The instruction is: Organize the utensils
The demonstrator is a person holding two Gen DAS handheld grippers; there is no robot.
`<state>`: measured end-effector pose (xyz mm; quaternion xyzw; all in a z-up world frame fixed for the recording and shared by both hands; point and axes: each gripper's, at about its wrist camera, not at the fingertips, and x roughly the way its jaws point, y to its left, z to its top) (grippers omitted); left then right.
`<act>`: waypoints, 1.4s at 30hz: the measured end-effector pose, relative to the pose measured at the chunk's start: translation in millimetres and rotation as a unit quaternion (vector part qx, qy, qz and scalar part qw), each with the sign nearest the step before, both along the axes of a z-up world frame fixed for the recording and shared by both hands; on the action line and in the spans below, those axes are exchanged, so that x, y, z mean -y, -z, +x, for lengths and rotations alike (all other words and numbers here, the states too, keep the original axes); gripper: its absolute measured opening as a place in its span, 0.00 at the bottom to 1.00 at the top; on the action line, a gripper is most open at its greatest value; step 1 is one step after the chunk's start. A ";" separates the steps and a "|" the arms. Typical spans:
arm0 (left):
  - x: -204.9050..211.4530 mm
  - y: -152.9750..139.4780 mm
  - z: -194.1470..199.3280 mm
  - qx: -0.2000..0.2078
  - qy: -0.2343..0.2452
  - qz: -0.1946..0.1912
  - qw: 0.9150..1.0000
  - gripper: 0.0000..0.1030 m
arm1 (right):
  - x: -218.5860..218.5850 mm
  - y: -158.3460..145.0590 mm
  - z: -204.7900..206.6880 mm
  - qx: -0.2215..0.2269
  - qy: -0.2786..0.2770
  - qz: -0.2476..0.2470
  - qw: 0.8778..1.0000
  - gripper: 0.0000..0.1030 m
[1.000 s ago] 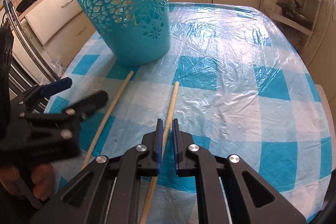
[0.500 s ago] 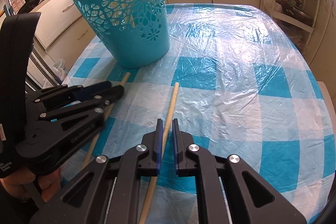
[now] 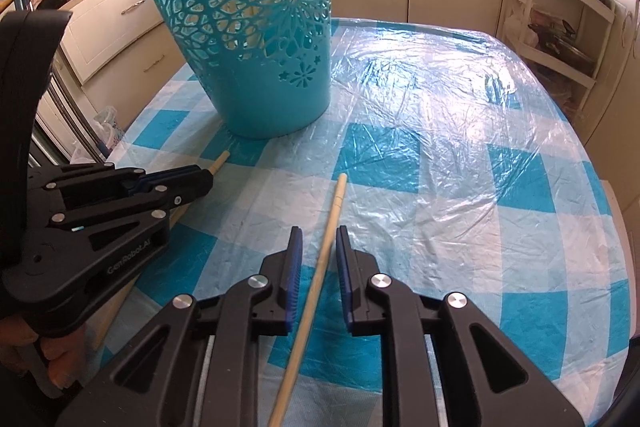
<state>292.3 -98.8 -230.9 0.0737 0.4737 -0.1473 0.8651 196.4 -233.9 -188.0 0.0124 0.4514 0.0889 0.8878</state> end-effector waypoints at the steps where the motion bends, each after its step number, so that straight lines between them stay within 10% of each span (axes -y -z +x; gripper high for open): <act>1: -3.5 -0.8 -0.3 -0.008 0.001 -0.010 1.000 0.05 | -1.1 0.0 0.3 0.001 -0.001 -0.001 1.000 0.19; 13: -62.5 -96.6 -23.9 0.006 0.020 -0.166 0.986 0.05 | -8.3 0.0 -2.3 0.004 -0.019 -0.013 1.000 0.33; 28: -57.1 -243.7 23.7 0.223 -0.039 -0.279 0.933 0.05 | -9.0 -0.2 -2.0 0.004 -0.019 -0.009 1.000 0.35; 33: -40.3 -248.5 61.8 0.305 -0.098 -0.241 0.916 0.05 | -8.3 0.0 -1.5 0.003 -0.019 -0.002 1.000 0.36; 42: -32.2 -203.1 105.7 0.287 -0.138 -0.237 0.918 0.05 | -7.0 0.3 -0.4 0.002 -0.024 -0.004 1.000 0.39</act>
